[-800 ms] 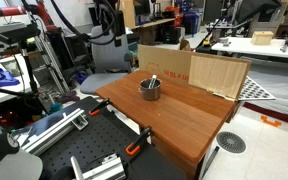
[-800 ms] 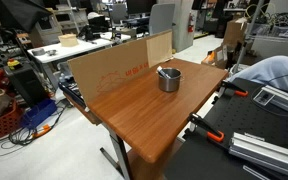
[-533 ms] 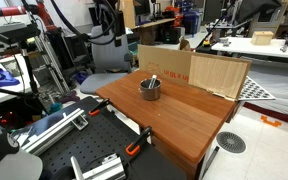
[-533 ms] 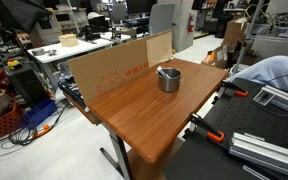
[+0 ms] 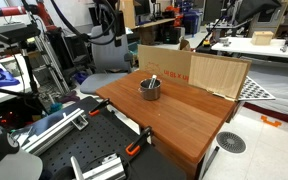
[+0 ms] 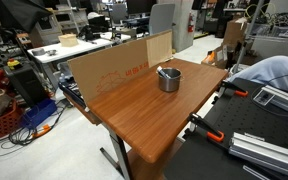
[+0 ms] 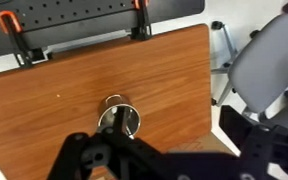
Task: Take the marker out of the pot and put it on the table
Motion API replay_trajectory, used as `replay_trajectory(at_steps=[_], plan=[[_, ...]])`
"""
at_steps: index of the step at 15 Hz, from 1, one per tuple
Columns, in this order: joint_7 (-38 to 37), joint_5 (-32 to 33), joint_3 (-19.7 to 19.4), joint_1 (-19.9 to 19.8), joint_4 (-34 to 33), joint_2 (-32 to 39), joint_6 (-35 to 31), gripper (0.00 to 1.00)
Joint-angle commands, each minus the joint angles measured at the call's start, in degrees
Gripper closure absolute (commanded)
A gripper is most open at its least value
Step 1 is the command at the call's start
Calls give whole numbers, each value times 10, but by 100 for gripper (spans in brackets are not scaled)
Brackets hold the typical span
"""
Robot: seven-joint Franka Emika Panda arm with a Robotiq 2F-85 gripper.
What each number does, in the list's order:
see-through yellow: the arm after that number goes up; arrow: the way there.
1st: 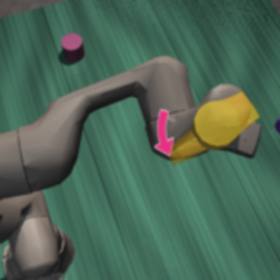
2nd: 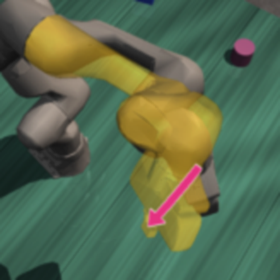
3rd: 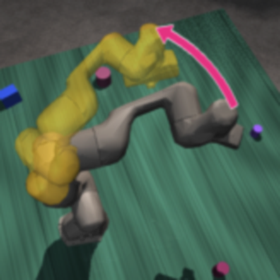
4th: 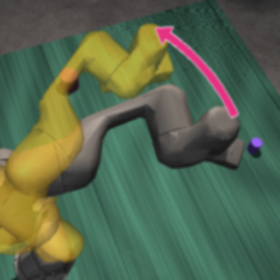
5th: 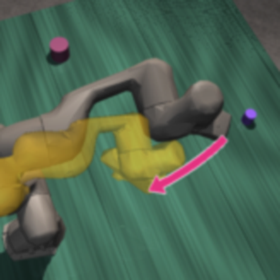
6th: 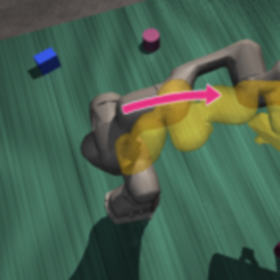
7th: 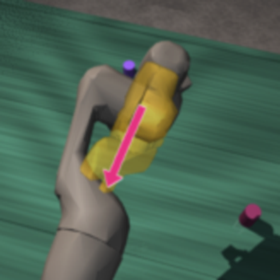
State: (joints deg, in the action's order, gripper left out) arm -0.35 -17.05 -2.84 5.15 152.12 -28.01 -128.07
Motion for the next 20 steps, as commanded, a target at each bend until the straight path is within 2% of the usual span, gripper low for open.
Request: replay_trajectory(at_steps=[1,11,20], plan=[[3,-4,8,-8,-1,0,3,0],[8,-1,10,-13,-2,23,-20,0],[5,5,9,-20,-42,143,-72,0]])
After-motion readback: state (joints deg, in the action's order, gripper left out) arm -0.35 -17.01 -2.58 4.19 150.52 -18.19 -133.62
